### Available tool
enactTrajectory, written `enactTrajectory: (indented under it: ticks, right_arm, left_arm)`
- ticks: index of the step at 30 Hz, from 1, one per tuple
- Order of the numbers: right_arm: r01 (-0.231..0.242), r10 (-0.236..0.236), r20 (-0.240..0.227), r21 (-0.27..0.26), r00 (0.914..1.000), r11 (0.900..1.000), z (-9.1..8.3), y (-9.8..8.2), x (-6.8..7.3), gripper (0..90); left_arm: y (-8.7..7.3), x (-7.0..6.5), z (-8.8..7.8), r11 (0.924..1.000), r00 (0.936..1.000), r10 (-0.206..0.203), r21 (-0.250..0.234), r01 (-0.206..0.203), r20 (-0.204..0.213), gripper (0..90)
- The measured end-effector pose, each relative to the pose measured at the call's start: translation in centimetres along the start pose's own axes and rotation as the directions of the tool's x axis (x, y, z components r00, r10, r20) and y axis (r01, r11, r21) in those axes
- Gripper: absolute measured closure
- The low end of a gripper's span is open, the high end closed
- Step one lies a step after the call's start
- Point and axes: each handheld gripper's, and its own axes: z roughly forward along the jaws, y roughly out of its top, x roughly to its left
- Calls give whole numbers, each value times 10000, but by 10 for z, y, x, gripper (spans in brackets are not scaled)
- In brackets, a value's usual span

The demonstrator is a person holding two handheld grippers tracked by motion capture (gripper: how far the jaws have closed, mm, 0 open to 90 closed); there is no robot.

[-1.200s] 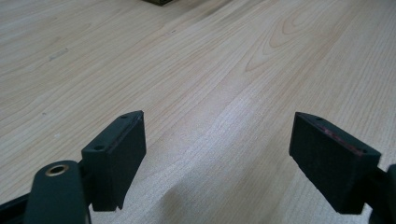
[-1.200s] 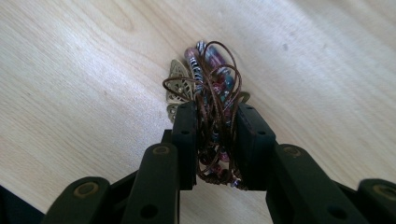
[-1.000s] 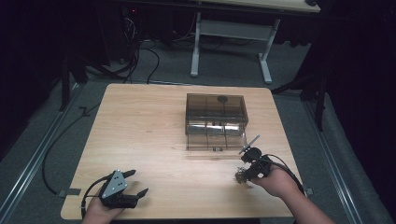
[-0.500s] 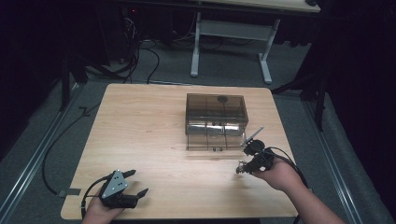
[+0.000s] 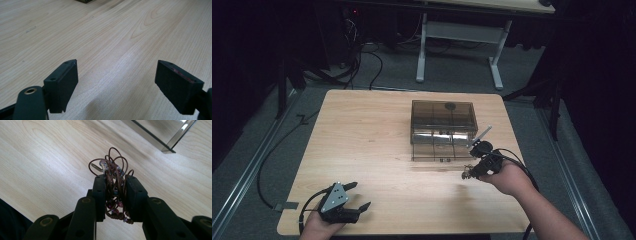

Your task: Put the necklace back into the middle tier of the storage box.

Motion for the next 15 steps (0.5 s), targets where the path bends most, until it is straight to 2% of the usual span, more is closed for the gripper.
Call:
enactTrajectory:
  ticks: [3,4,8,9,15]
  right_arm:
    - [-51,52,-76,121,10000,9999,-2,7,1,720]
    - [113,-112,-50,93,9999,9999,-2,9,1,720]
    - [16,-15,-87,114,10000,9999,-4,14,3,720]
    - [165,-165,-47,75,9999,9998,-5,16,2,720]
    - [250,-250,-108,25,9996,9997,-10,28,4,720]
  left_arm:
    - [0,0,0,10000,10000,-4,3,4,2,192]
    - [0,0,0,10000,10000,-2,2,2,3,192]
    - [0,0,0,10000,10000,3,3,-3,0,192]
    - [0,0,0,10000,10000,1,4,-1,0,192]
    - [0,0,0,10000,10000,0,4,0,-6,192]
